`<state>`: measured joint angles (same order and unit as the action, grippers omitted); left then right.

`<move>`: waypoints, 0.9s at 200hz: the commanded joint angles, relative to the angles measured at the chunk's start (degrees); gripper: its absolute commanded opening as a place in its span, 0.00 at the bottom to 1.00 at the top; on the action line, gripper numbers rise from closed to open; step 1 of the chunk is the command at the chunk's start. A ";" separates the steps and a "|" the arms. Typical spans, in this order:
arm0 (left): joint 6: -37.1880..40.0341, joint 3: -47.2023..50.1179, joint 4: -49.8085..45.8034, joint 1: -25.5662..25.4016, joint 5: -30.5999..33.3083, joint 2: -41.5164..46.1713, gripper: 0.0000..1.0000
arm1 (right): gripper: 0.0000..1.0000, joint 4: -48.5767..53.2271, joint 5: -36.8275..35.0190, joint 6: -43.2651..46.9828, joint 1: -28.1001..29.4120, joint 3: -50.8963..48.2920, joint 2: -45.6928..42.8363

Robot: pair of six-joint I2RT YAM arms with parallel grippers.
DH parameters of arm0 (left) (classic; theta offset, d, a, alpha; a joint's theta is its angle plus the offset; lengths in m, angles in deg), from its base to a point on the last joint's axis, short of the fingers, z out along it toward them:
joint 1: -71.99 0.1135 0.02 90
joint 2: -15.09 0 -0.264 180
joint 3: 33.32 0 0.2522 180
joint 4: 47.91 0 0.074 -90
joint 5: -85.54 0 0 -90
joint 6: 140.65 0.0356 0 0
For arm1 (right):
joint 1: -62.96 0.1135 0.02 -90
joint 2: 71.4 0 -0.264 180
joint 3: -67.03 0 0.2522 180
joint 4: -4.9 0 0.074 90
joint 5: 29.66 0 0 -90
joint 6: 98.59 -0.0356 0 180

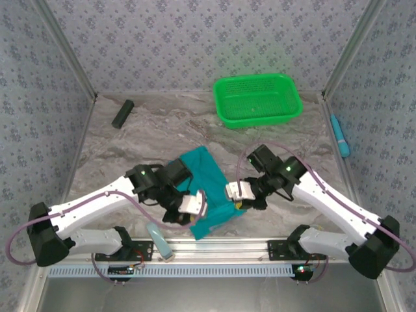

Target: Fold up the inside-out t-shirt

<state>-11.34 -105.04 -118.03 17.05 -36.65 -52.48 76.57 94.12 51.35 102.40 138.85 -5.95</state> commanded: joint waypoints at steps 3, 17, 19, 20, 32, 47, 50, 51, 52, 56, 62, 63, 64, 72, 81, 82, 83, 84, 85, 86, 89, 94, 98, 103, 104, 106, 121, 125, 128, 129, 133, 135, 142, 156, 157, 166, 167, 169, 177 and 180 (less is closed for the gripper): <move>0.16 1.29 -0.97 8.20 -3.03 1.97 0.00 | 0.00 0.73 4.38 4.03 -4.45 5.59 6.43; 1.50 1.01 0.41 11.89 -3.01 2.20 0.00 | 0.00 -1.32 4.18 4.13 -5.92 8.10 10.71; 1.79 0.87 0.51 12.60 -3.27 2.12 0.00 | 0.00 -1.66 4.17 4.13 -6.17 8.64 11.51; 1.94 0.80 0.53 12.89 -3.38 2.06 0.00 | 0.00 -1.75 4.18 4.13 -6.28 8.91 11.88; 3.73 -0.24 0.24 16.23 -4.64 0.93 0.00 | 0.00 -1.36 5.02 5.11 -7.12 13.72 16.66; 5.89 -2.94 -2.08 19.20 -5.35 -1.21 0.00 | 0.00 2.61 5.98 7.49 -7.40 20.61 22.81; 6.28 -3.58 -2.57 19.77 -5.33 -1.65 0.00 | 0.00 3.63 6.15 7.96 -7.47 21.90 23.86; 6.42 -3.79 -2.73 19.91 -5.34 -1.76 0.00 | 0.00 3.84 6.22 8.06 -7.50 22.08 24.20; 6.54 -3.99 -2.89 19.98 -5.30 -1.90 0.00 | 0.00 4.17 6.26 8.21 -7.52 22.62 24.55; 6.96 -4.79 -3.56 20.64 -5.28 -2.38 0.00 | 0.00 5.12 6.22 8.80 -7.64 24.26 25.86; 7.55 -5.84 -4.49 21.37 -5.26 -3.00 0.00 | 0.00 6.26 6.47 9.49 -7.75 26.33 27.47; 7.63 -5.93 -4.65 21.41 -5.30 -3.09 0.00 | 0.00 6.39 6.47 9.58 -7.78 26.63 27.72; 7.76 -6.11 -4.78 21.61 -5.28 -3.14 0.00 | 0.00 6.49 6.47 9.67 -7.83 26.91 27.98; 8.13 -6.95 -5.42 22.65 -5.26 -3.64 0.00 | 0.00 6.67 6.39 9.84 -8.06 28.68 29.68; 8.48 -7.26 -5.97 24.02 -5.26 -3.83 0.00 | 0.00 6.33 6.15 9.66 -8.45 30.59 31.66; 8.58 -7.30 -6.01 24.19 -5.26 -3.82 0.00 | 0.00 6.29 6.18 9.62 -8.47 30.78 31.88; 8.63 -7.28 -6.03 24.40 -5.26 -3.81 0.00 | 0.00 6.27 6.15 9.60 -8.53 31.01 32.17; 8.65 -7.27 -6.04 24.55 -5.21 -3.85 0.00 | 0.00 6.22 6.14 9.54 -8.56 31.21 32.40; 8.71 -7.27 -6.04 24.76 -5.19 -3.86 0.00 | 0.00 6.15 6.09 9.52 -8.62 31.40 32.61; 8.78 -7.26 -6.04 24.91 -5.18 -3.87 0.00 | 0.00 6.11 6.02 9.46 -8.69 31.67 32.84; 8.92 -7.17 -6.07 25.43 -5.04 -3.95 0.00 | 0.00 6.08 5.75 9.48 -8.83 32.33 33.62; 9.01 -7.16 -5.92 26.26 -4.66 -4.05 0.00 | 0.00 6.24 5.49 9.61 -9.07 33.78 35.05; 8.95 -7.13 -5.83 26.89 -4.49 -4.28 0.00 | 0.00 6.67 5.64 9.78 -9.25 34.85 36.19; 9.02 -7.26 -5.71 27.63 -4.43 -4.62 0.00 | 0.00 7.07 5.77 10.14 -9.51 36.19 37.62; 9.03 -7.30 -5.65 27.79 -4.40 -4.69 0.00 | 0.00 7.15 5.77 10.21 -9.58 36.44 37.94; 9.05 -7.34 -5.62 28.13 -4.38 -4.86 0.00 | 0.00 7.20 5.66 10.33 -9.63 37.15 38.51; 9.13 -7.43 -4.10 29.96 -3.91 -6.08 0.00 | 0.00 7.06 5.75 10.28 -10.12 40.73 42.32; 8.95 -7.35 -3.41 30.42 -3.78 -6.46 0.00 | 0.00 6.97 5.78 10.05 -10.17 41.57 43.24; 8.88 -7.35 -2.97 30.82 -3.74 -6.67 0.00 | 0.00 6.69 5.80 9.71 -10.22 42.16 43.84; 8.87 -7.35 -2.79 30.97 -3.71 -6.86 0.00 | 0.00 6.60 5.88 9.65 -10.24 42.37 44.13; 8.70 -7.27 -2.01 31.54 -3.56 -7.35 0.00 | 0.00 6.22 6.07 9.21 -10.33 43.08 45.00; 8.64 -7.22 -1.63 31.84 -3.47 -7.61 0.00 | 0.00 6.07 6.20 8.98 -10.34 43.36 45.48; 8.25 -7.06 -0.29 32.71 -3.08 -8.63 0.00 | 0.00 5.32 6.47 8.14 -10.51 44.77 47.02; 7.97 -7.35 1.40 34.44 -2.72 -11.15 0.00 | 0.00 2.89 5.77 5.49 -10.88 46.99 49.90; 8.02 -7.44 1.41 34.54 -2.67 -11.38 0.00 | 0.00 2.81 5.68 5.38 -10.88 47.20 50.10; 8.67 -8.02 1.55 35.36 -2.48 -13.24 0.00 | 0.00 1.42 4.57 3.91 -10.98 48.39 51.79; 8.72 -8.08 1.62 35.48 -2.46 -13.48 0.00 | 0.00 1.15 4.38 3.75 -10.97 48.52 51.97; 8.84 -8.21 1.72 35.68 -2.38 -13.93 0.00 | 0.00 0.52 4.06 3.24 -11.01 48.67 52.37; 8.80 -8.80 2.61 36.64 -2.02 -15.60 0.00 | 0.00 -1.58 2.92 1.58 -11.18 49.24 53.72; 8.65 -9.06 2.98 37.06 -2.07 -16.25 0.00 | 0.00 -2.22 2.56 0.93 -11.20 49.59 54.23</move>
<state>-4.17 -111.44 -116.22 51.80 -38.85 -64.92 79.00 99.56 57.62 92.39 184.97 44.72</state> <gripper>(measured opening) 0.061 0.063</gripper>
